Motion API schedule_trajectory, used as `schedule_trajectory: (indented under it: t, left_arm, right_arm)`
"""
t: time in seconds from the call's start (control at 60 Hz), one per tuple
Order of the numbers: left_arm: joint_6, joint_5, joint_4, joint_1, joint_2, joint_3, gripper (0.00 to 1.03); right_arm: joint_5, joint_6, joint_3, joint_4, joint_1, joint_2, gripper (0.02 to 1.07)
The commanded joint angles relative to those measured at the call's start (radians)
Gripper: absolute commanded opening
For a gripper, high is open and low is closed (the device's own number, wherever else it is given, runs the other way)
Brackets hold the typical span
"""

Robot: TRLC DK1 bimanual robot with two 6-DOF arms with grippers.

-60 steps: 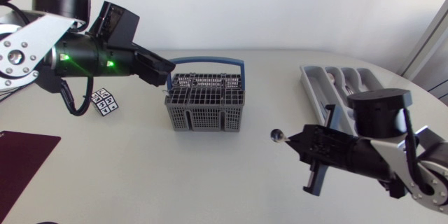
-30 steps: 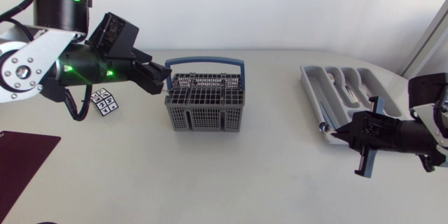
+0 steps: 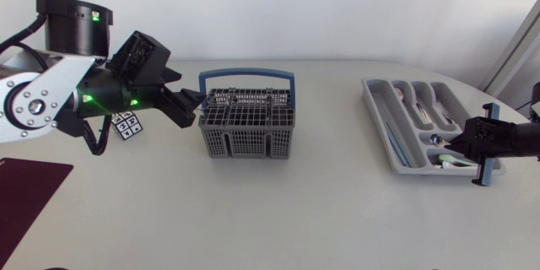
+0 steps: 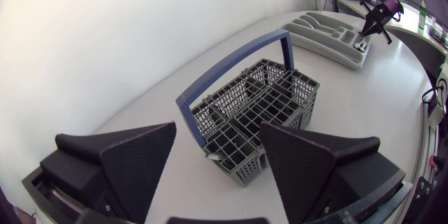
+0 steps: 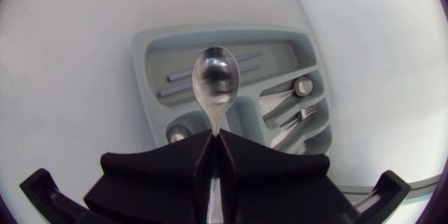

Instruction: Transfer all utensils from the basket to the drawer tray.

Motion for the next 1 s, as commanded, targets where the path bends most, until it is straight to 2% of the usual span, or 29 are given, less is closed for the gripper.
schedule_trajectory:
  t: [0.0,0.3,0.383,0.533,0.767,0.983]
  left_arm:
    - [0.034,-0.003,0.011,0.003,-0.012,-0.03,0.84]
    - [0.167,-0.009,0.007,-0.006,-0.033,-0.053,0.84]
    - [0.21,-0.01,0.007,-0.006,-0.039,-0.062,0.84]
    - [0.293,-0.02,0.005,-0.006,-0.048,-0.077,0.84]
    - [0.368,-0.023,0.002,0.013,-0.062,-0.091,0.84]
    - [0.473,-0.023,0.01,0.039,-0.079,-0.114,0.84]
  right_arm:
    - [0.007,-0.069,0.056,-0.025,-0.022,0.064,0.12]
    - [0.068,-0.144,0.111,0.003,-0.051,0.185,0.13]
    - [0.08,-0.146,0.103,0.033,-0.056,0.199,0.2]
    - [0.094,-0.147,0.054,0.128,-0.062,0.197,0.42]
    - [0.076,-0.144,0.027,0.133,-0.073,0.151,0.45]
    - [0.042,-0.112,-0.046,0.124,-0.065,0.038,0.52]
